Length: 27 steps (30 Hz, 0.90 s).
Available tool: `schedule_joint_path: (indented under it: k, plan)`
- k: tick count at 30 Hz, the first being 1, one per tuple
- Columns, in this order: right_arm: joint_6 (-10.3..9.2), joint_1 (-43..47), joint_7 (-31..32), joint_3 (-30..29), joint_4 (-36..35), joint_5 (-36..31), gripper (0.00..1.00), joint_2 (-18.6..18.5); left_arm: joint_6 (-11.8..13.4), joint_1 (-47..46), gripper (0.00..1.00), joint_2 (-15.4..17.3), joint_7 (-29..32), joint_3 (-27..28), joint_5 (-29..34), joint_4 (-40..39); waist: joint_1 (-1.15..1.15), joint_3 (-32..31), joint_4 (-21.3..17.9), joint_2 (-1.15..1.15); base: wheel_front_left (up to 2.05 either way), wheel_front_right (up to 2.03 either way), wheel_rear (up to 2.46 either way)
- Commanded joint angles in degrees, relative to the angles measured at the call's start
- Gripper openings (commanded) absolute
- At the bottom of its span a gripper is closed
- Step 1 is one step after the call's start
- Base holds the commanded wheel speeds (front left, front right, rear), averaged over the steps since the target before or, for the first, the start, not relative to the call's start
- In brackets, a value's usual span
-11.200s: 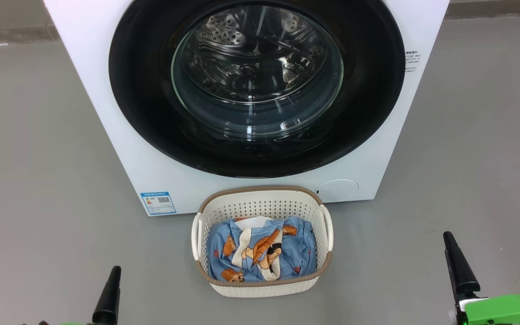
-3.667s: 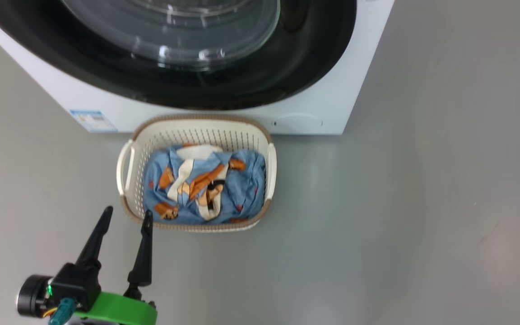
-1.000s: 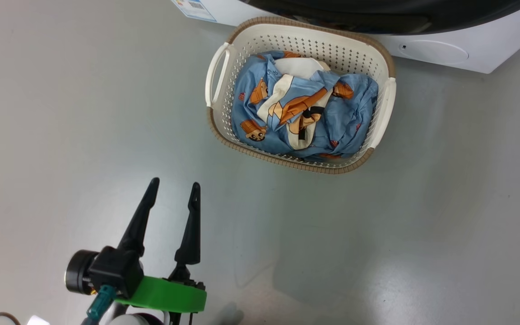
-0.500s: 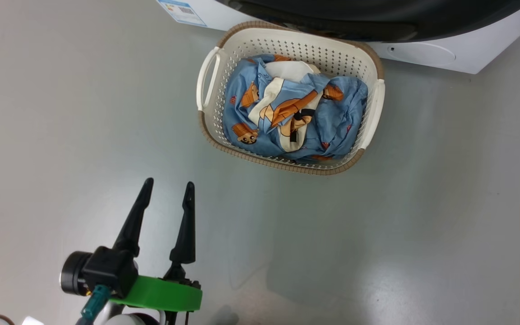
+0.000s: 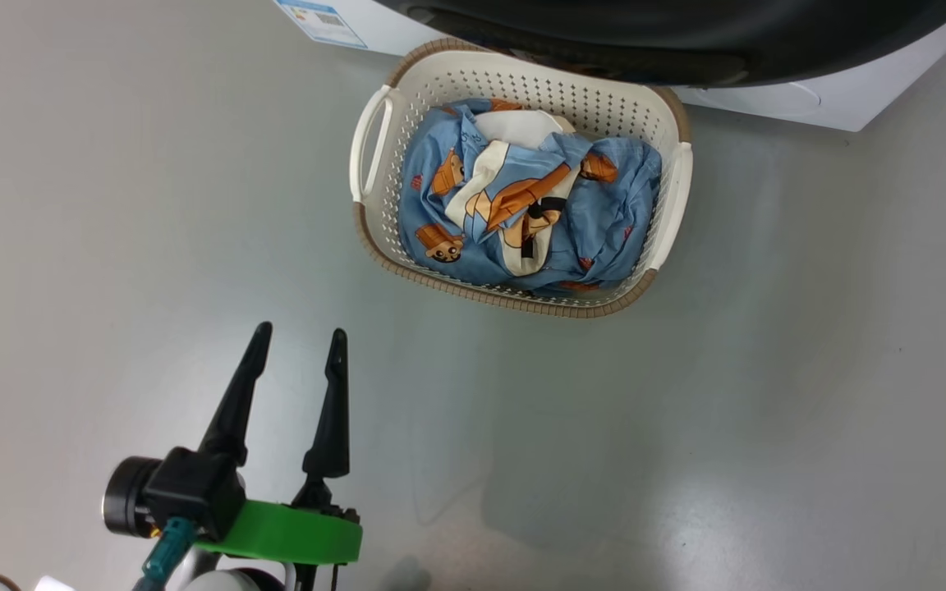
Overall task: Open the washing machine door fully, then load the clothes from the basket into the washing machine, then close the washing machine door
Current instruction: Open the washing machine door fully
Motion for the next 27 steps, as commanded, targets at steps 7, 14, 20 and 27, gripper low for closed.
schedule_joint_path:
  k: [7,14,20,27]
  plan:
    - [0.11,1.36,0.88,2.85,-2.37,0.08,0.00,1.79,-0.06,1.45,1.00,1.06,-0.36,2.92,0.88,-1.56,0.00,-0.03,0.15,0.00,0.00,0.00,0.00]
    - [0.11,1.55,2.23,4.25,-3.91,0.52,0.00,2.25,0.31,1.23,1.00,1.06,-0.36,3.55,0.95,-1.81,0.00,0.13,-1.09,0.00,0.00,0.00,0.00]
    - [0.11,2.62,3.60,6.39,-6.48,0.53,0.00,3.58,0.63,0.64,1.00,1.06,-0.36,4.24,0.93,-1.77,0.00,-0.36,-3.37,0.00,0.00,0.00,0.00]
    - [0.11,5.21,4.58,9.24,-8.29,0.15,0.00,5.40,0.34,0.07,1.00,1.06,-0.36,4.95,0.68,-0.87,0.00,-2.20,-5.79,0.00,0.00,0.00,0.00]
